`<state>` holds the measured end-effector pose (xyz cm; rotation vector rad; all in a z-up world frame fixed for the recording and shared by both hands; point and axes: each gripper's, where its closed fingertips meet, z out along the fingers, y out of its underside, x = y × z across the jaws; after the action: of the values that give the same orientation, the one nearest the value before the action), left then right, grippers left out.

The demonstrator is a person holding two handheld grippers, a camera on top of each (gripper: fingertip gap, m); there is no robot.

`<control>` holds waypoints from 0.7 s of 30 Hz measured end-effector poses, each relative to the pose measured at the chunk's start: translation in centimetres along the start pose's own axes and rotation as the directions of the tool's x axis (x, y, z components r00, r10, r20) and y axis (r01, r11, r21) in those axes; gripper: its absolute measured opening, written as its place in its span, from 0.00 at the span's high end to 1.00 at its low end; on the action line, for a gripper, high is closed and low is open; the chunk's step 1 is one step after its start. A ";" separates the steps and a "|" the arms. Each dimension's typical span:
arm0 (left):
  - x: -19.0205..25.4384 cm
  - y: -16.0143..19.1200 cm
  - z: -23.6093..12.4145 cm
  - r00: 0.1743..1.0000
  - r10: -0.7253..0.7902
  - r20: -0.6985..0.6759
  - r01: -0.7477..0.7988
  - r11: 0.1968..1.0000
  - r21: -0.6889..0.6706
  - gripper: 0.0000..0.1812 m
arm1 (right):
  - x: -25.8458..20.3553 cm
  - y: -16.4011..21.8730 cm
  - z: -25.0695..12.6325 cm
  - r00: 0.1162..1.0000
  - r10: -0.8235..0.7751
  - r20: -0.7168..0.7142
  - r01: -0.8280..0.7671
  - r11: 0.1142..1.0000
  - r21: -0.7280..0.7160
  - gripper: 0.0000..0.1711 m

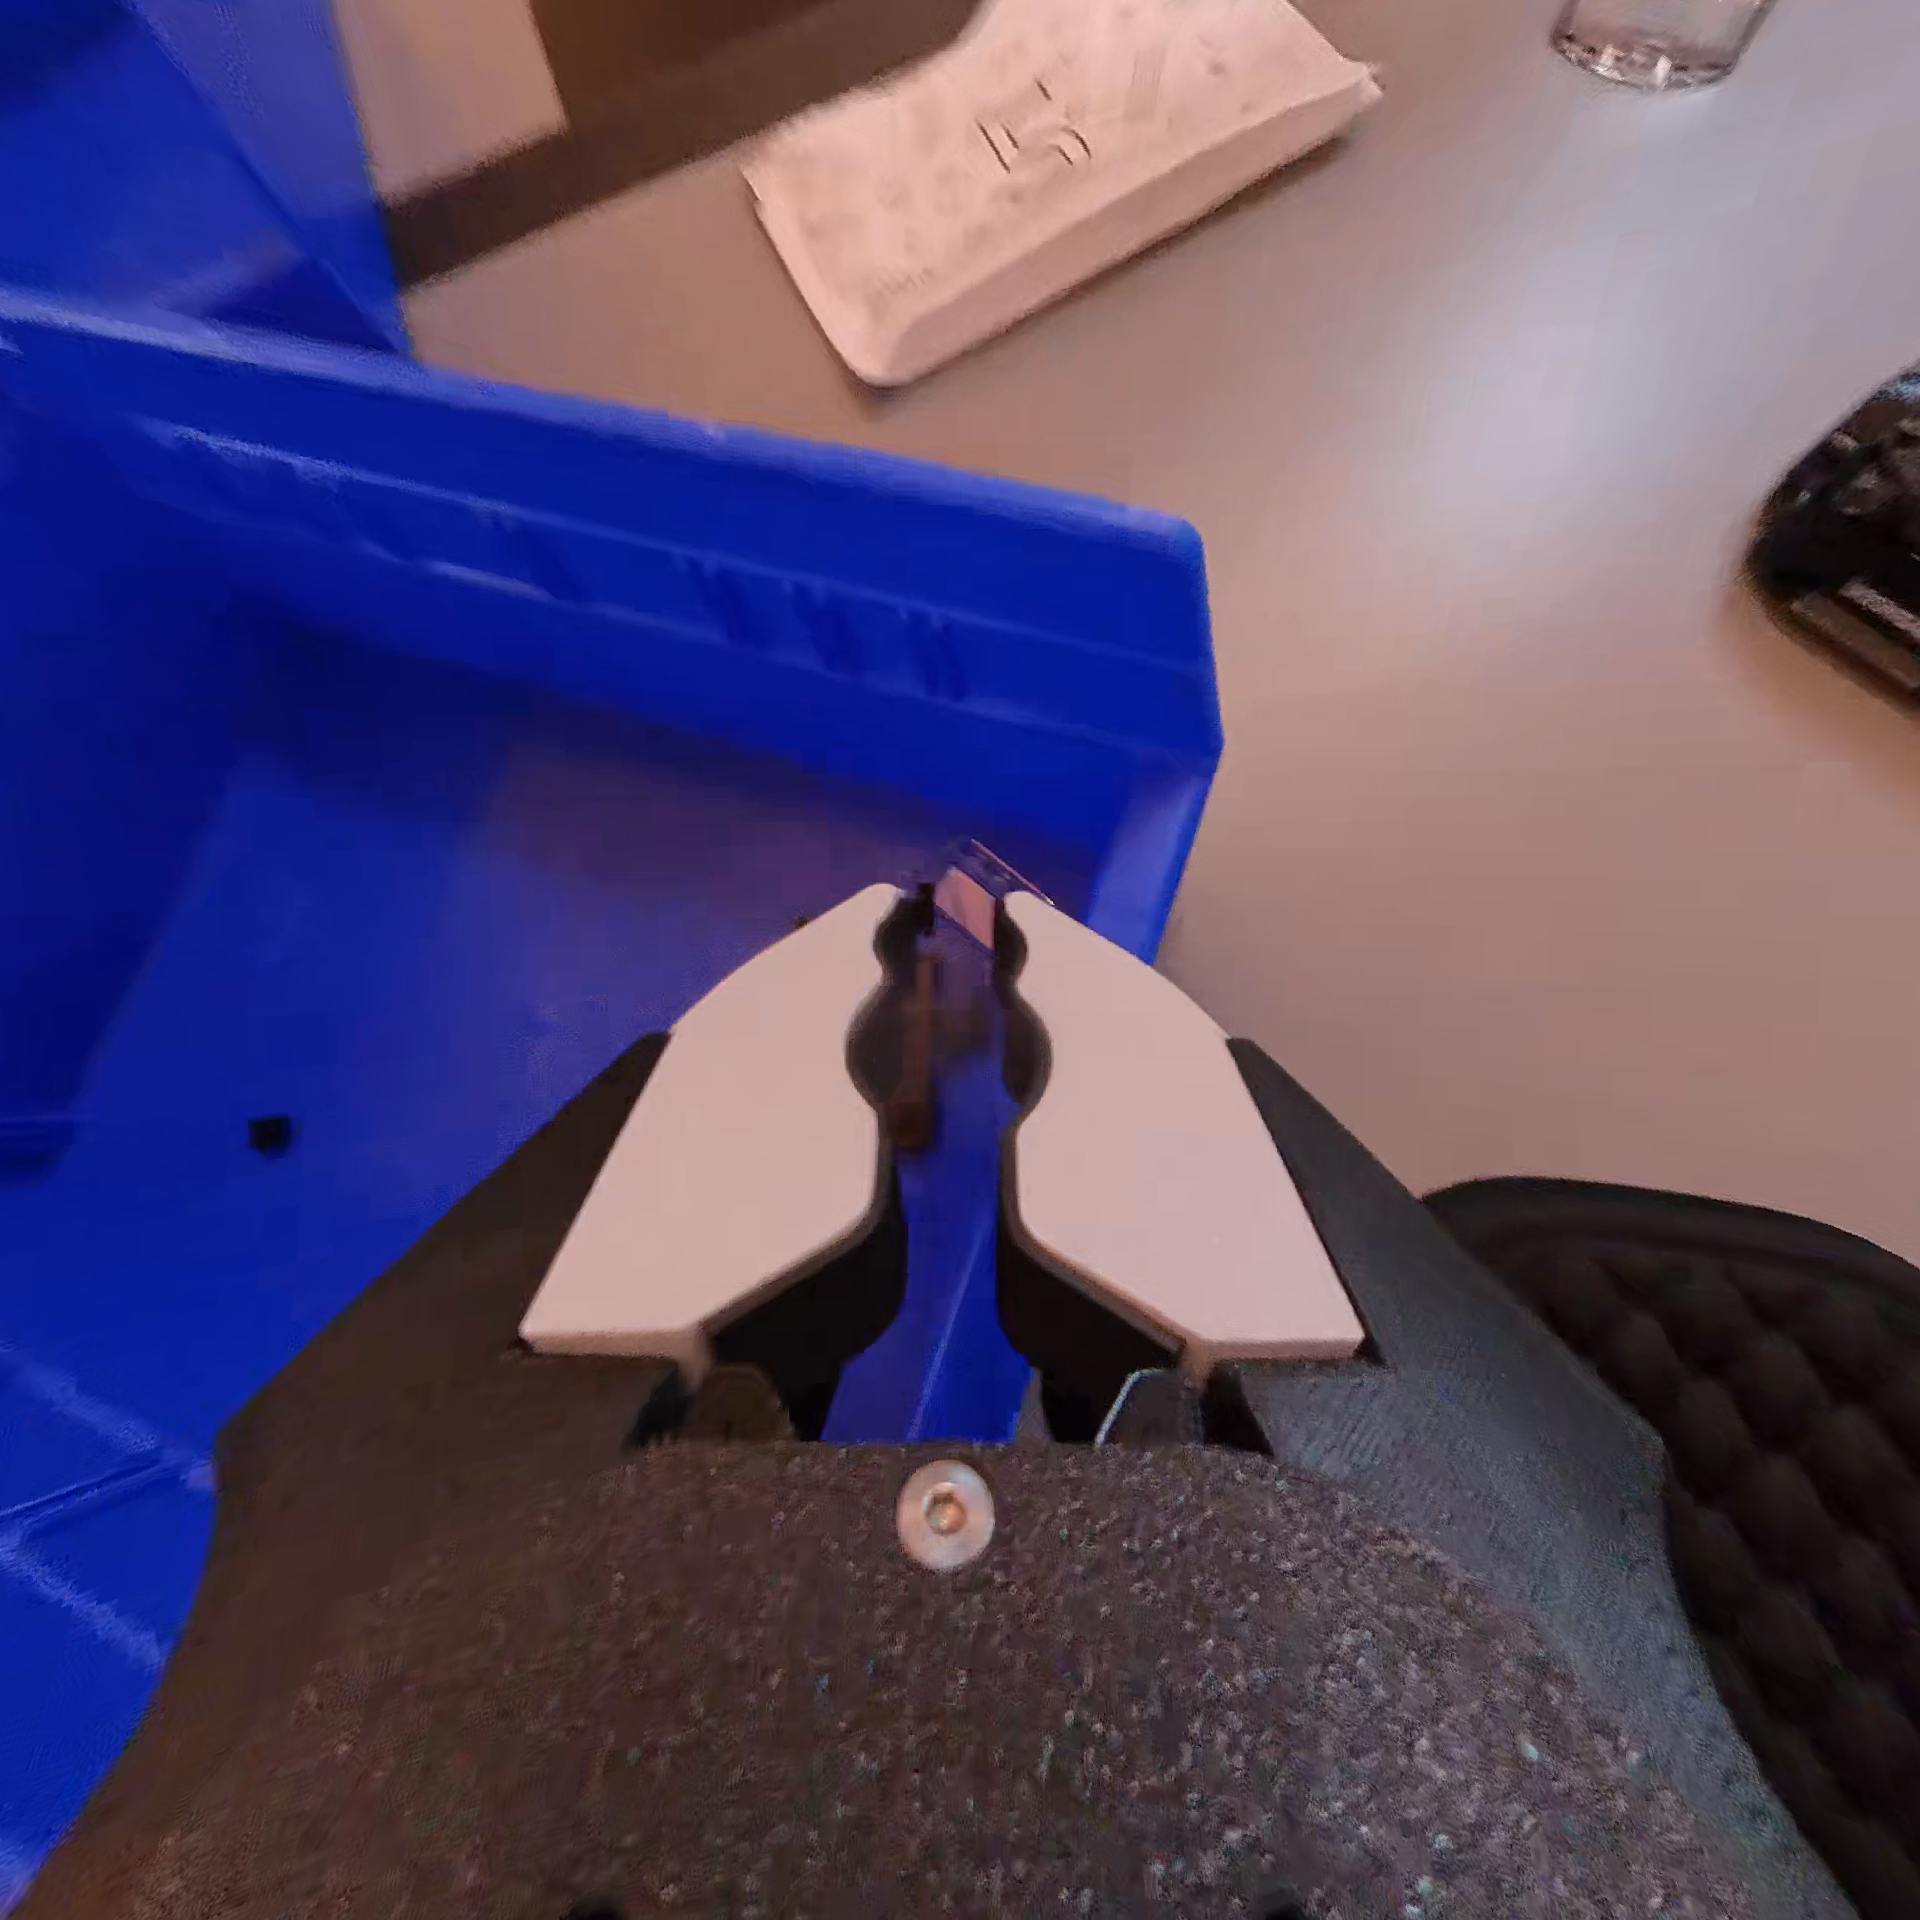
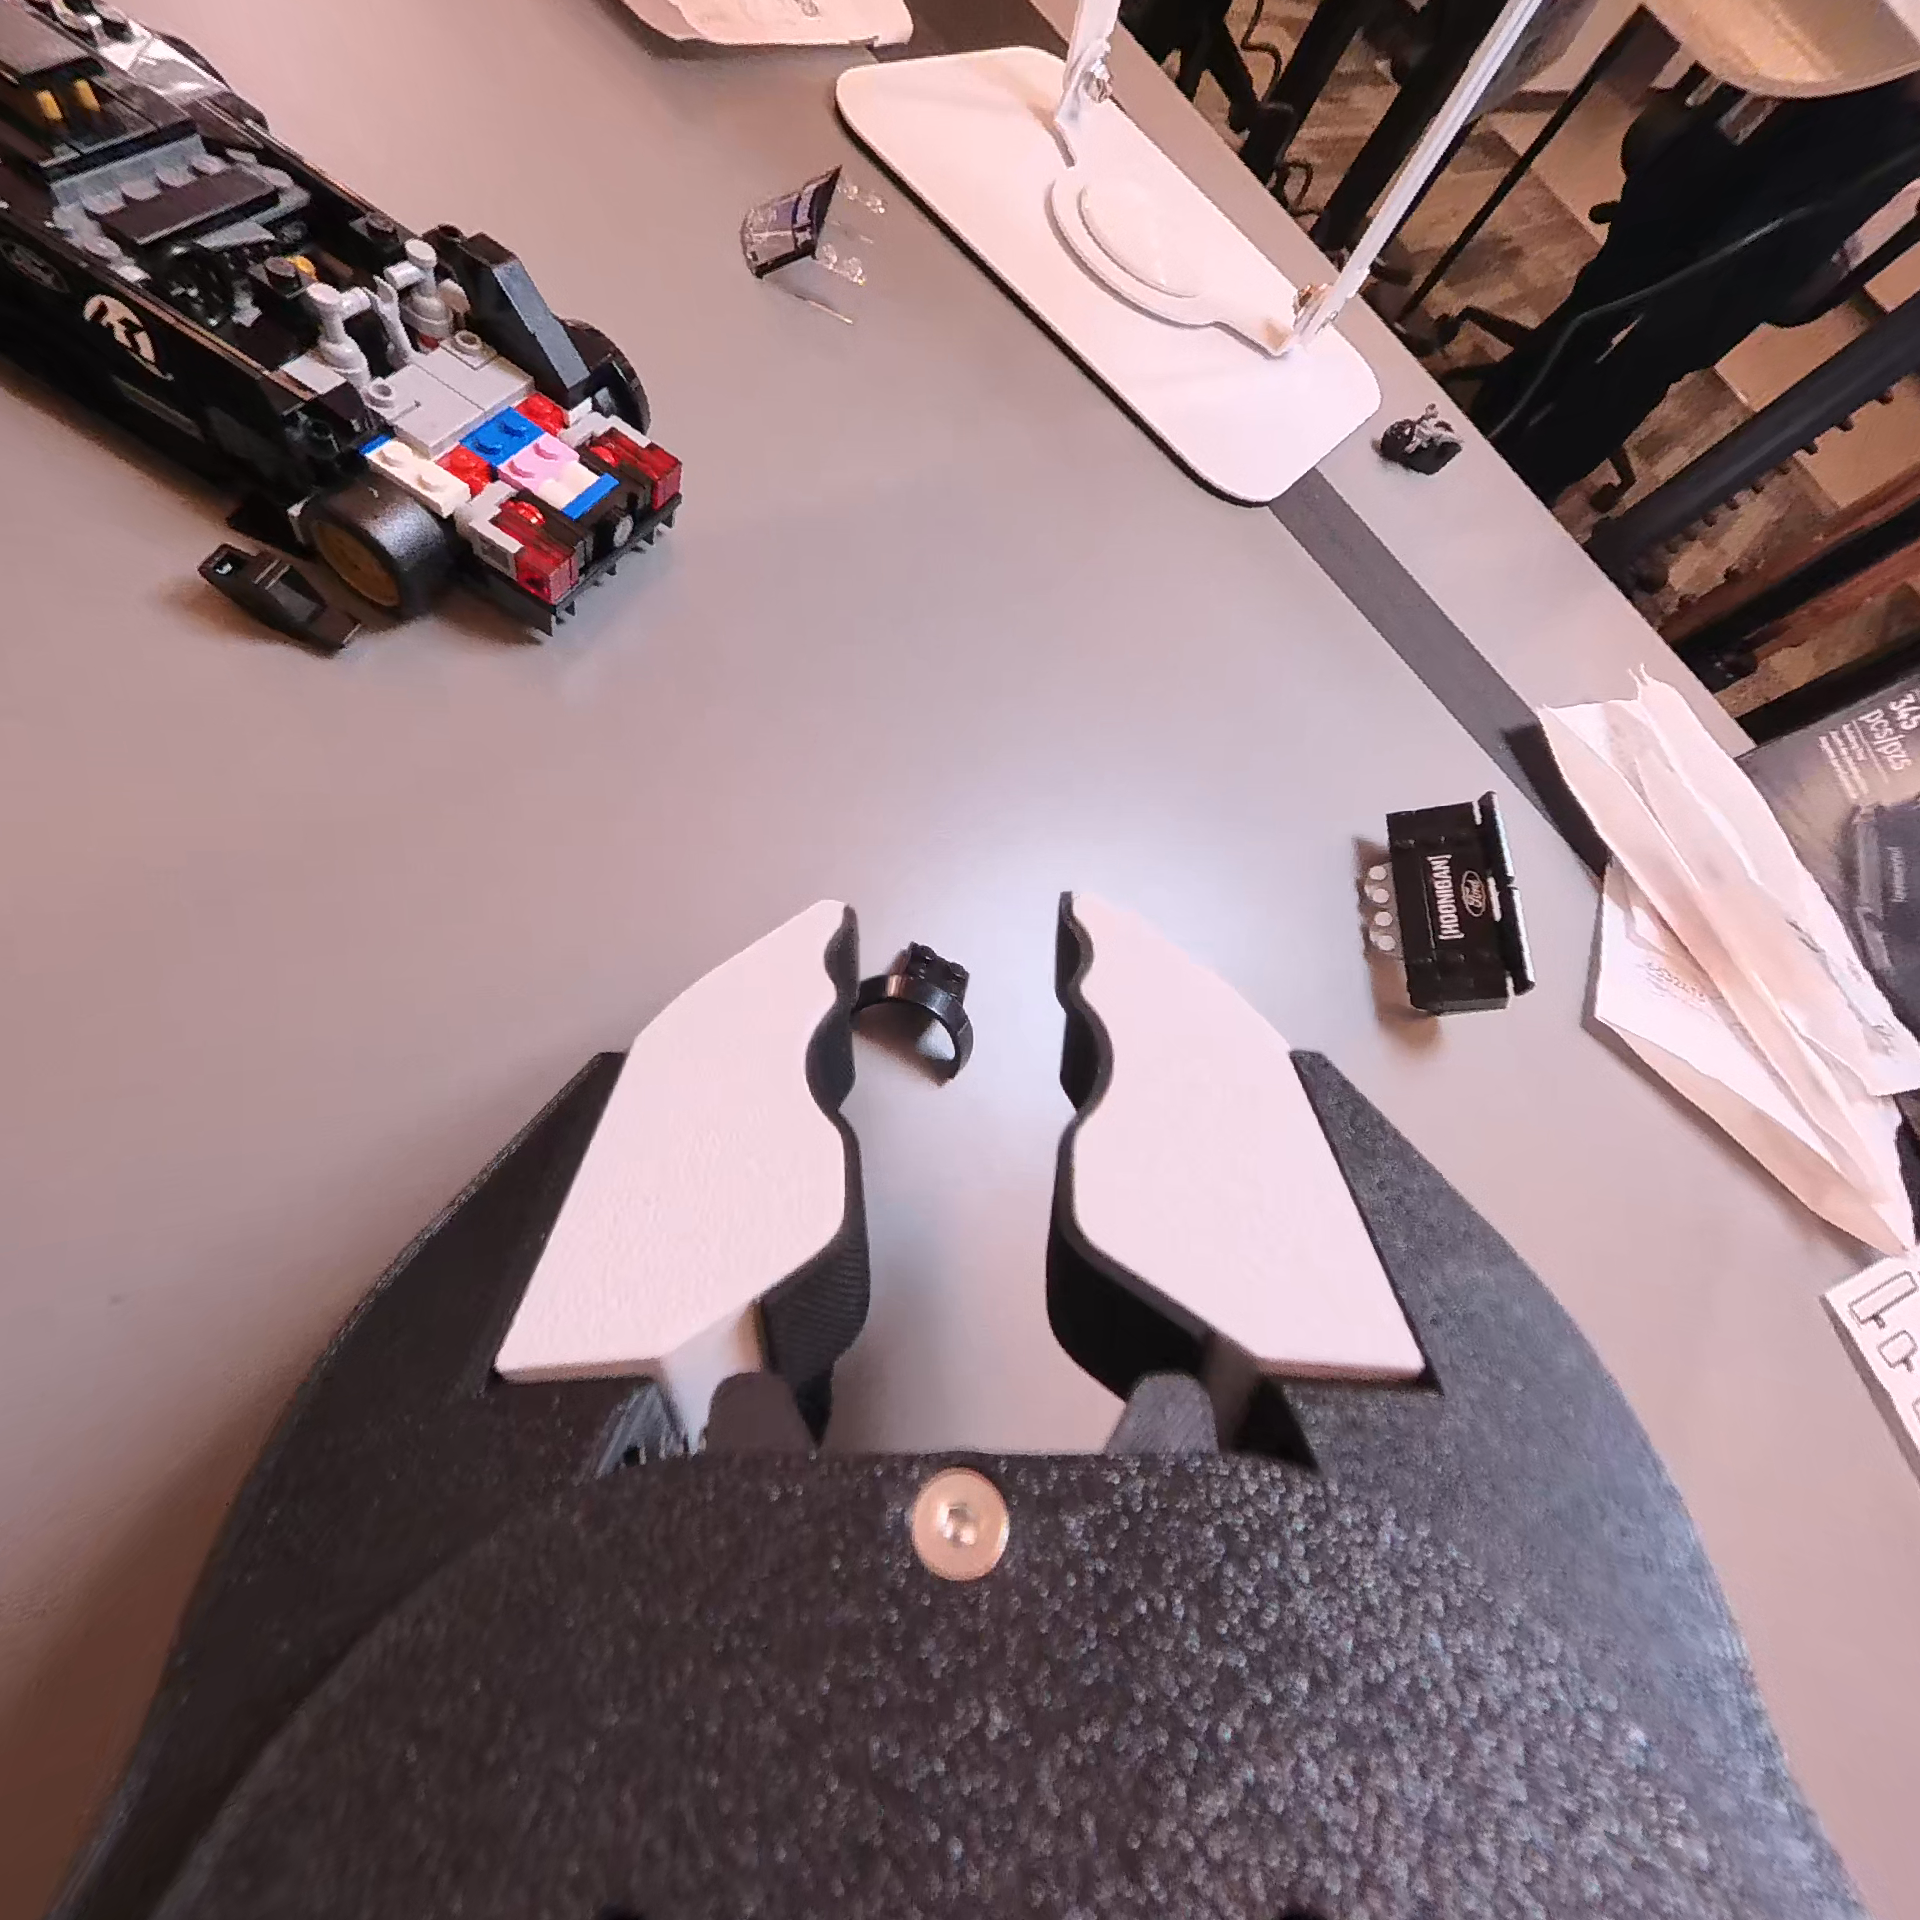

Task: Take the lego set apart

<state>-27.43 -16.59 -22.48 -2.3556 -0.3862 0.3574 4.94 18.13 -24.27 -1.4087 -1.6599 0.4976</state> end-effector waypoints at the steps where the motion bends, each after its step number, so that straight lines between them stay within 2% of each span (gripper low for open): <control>1: 0.0 0.3 0.3 1.000 -0.016 -0.012 0.016 1.000 -0.011 0.88 | 0.1 0.0 0.0 1.000 0.003 -0.003 -0.003 1.000 -0.001 0.79; 5: 0.3 -0.2 0.5 0.999 -0.036 -0.033 0.037 0.999 0.026 0.80 | 0.5 0.3 0.0 1.000 0.014 -0.016 -0.014 1.000 -0.008 0.79; 7: 1.3 0.4 0.6 0.995 -0.025 -0.096 0.023 1.000 -0.016 0.76 | 0.6 0.4 0.1 1.000 0.018 -0.015 -0.018 1.000 -0.011 0.79; 11: 2.5 -1.0 -0.2 0.994 0.011 -0.113 -0.002 0.997 0.079 0.77 | 0.8 0.6 0.0 1.000 0.015 -0.024 -0.015 1.000 -0.016 0.80; 13: 3.9 -2.7 -1.2 0.991 0.066 -0.116 -0.045 0.984 0.175 0.80 | 1.2 1.0 0.0 1.000 0.018 -0.026 -0.019 0.999 -0.036 0.79; 15: 6.2 -4.8 -2.3 0.978 0.164 -0.130 -0.119 0.946 0.301 0.88 | 1.0 2.2 0.0 0.999 0.033 0.023 -0.031 0.996 -0.089 0.79; 19: 11.6 -8.7 -3.3 0.936 0.327 -0.129 -0.204 0.805 0.557 1.00 | 0.7 4.9 0.1 0.996 0.034 0.077 -0.020 0.983 -0.184 0.79; 21: 13.9 -9.6 -2.7 0.920 0.367 -0.137 -0.209 0.757 0.619 1.00 | 0.6 4.9 0.2 0.995 0.052 0.084 -0.036 0.983 -0.179 0.80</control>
<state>-15.41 -6.39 -15.97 -1.7905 0.2087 0.2669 7.63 20.13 -27.87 -1.5752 -1.7830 0.4515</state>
